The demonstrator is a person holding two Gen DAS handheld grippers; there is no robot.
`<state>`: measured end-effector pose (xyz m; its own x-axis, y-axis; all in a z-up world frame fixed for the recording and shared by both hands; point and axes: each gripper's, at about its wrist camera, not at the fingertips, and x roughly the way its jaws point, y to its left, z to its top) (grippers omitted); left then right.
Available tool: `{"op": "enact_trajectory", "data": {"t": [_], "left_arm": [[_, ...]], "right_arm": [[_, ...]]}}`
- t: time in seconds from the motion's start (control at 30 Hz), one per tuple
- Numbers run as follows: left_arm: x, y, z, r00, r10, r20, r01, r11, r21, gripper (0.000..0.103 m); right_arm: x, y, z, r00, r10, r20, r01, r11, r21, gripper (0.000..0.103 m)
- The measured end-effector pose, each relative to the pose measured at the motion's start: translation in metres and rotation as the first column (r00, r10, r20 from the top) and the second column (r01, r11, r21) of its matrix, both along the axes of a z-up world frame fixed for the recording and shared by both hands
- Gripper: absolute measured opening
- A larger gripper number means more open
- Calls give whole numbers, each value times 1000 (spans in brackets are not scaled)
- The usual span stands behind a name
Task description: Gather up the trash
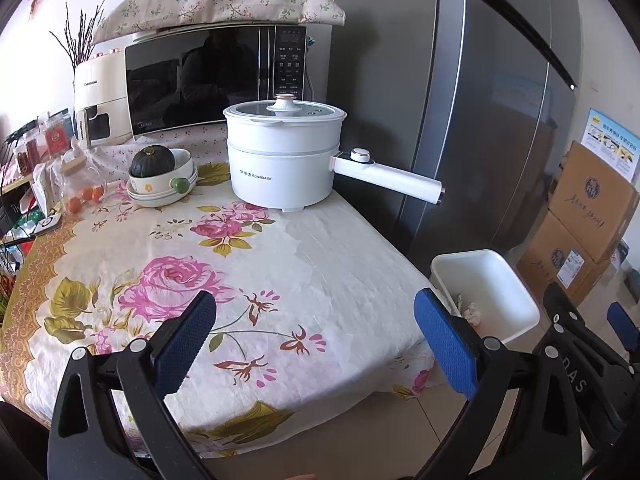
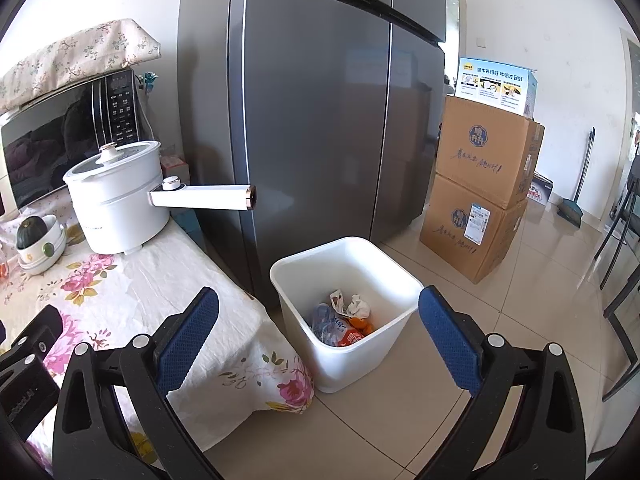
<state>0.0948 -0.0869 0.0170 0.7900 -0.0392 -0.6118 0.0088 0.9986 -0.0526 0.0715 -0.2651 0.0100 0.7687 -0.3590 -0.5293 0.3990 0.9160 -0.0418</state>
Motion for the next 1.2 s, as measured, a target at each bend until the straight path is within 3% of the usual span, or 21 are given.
{"op": "enact_trajectory", "data": {"t": [0.67,0.9,1.2], "left_arm": [[0,8,3,1000,31,6,-31,999,9,96],[-2,2,4,1000,-5,27,4,1000,10,89],[-1,6,4,1000,26,11,-26,1000,0,96]], "right_arm": [[-4,5,7,999,44,1,-44,999,2,96],[-4,3,8,999,43,4,-43,999,7,96],[-4,0,8,999,37,9,-37,999,12,96]]}}
